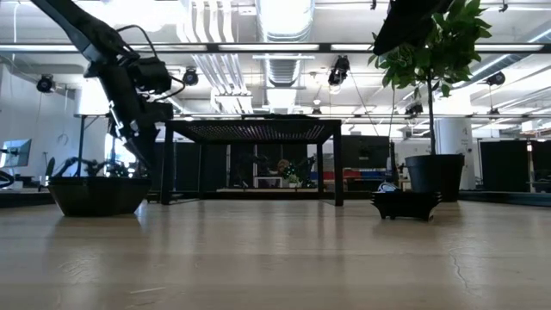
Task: Pick & Place Mini shaped plates
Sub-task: Stack the black square plate on top of the other black square plate
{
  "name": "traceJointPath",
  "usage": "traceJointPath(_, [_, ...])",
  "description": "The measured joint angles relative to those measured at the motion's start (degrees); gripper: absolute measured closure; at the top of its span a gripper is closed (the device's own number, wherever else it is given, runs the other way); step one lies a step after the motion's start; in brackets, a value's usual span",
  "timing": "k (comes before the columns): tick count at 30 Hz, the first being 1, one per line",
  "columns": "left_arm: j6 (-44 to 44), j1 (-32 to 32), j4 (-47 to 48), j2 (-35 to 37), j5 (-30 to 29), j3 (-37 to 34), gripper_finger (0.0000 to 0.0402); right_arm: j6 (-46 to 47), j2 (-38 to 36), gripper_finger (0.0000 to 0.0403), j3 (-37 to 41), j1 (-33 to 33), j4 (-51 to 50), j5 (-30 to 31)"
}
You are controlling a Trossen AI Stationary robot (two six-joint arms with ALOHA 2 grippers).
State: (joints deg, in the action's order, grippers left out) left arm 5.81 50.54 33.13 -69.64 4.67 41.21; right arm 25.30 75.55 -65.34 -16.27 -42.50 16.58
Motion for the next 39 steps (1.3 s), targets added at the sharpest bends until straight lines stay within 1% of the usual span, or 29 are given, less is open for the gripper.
traceJointPath(2, [1.6,-0.1,-0.4,0.0,0.1,-0.2,0.0305,0.0,0.0,0.0340,0.0,0.0,0.0,0.0])
traceJointPath(5, [3.3,-0.1,0.0,-0.2,-3.1,-0.4,0.0305,0.0,0.0,0.0342,0.0,0.0,0.0,0.0])
traceJointPath(7, [5.3,-0.2,0.2,0.3,-7.5,-0.4,0.0305,0.0,0.0,0.0344,0.0,0.0,0.0,0.0])
traceJointPath(10, [9.8,-0.3,2.0,0.3,-12.0,-0.4,0.0305,0.0,0.0,0.0344,0.0,0.0,0.0,0.0])
traceJointPath(15, [12.0,-0.6,1.9,0.3,-12.3,-0.4,0.0305,0.0,0.0,0.0341,0.0,0.0,0.0,0.0])
traceJointPath(19, [11.6,-0.6,0.6,-0.5,-12.7,-0.4,0.0305,-0.3,0.0,0.0344,0.0,0.0,0.0,0.0])
traceJointPath(29, [11.9,-3.0,-6.5,-3.3,-12.6,-1.2,0.0305,-0.5,0.0,0.0343,0.0,0.0,0.0,0.0])
traceJointPath(33, [13.3,-3.1,-6.1,-5.1,-14.5,-1.2,0.0305,-0.5,0.0,0.0344,0.0,0.0,0.0,0.0])
traceJointPath(39, [8.8,-2.9,-7.7,-9.7,-14.6,-1.3,0.0305,-0.4,0.0,0.0342,0.0,0.0,0.0,0.0])
